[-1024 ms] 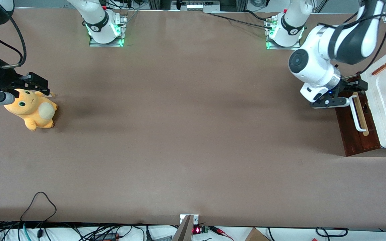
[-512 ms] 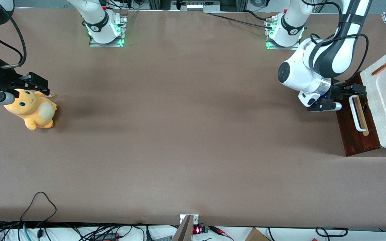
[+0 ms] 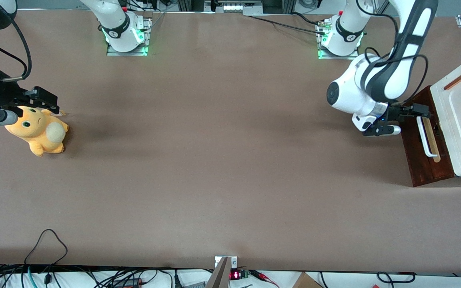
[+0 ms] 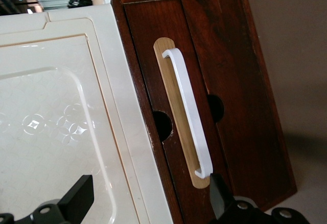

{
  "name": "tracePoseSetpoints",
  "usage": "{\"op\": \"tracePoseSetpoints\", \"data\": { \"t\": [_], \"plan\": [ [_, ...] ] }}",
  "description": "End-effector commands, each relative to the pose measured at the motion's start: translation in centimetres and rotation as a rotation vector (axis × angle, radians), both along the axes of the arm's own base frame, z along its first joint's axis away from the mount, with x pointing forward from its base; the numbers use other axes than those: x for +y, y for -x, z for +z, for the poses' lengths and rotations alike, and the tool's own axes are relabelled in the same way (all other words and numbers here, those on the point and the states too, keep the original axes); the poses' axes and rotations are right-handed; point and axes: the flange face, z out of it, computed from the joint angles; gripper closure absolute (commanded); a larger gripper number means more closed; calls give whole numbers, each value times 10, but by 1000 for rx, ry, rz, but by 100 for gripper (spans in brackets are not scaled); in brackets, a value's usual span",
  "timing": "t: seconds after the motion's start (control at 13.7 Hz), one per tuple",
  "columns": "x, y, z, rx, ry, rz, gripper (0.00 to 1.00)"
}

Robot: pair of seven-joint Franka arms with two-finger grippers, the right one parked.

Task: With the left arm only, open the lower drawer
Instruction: 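Lower the open left gripper onto the white bar handle of the drawer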

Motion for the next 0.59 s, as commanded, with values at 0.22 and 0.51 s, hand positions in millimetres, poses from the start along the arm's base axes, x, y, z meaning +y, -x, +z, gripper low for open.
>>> {"op": "tracePoseSetpoints", "data": {
  "t": [0.22, 0.51],
  "plan": [
    [21, -2, -69, -156, -153, -2, 0],
    [61, -14, -86, -173, -203, 9, 0]
  ]
}}
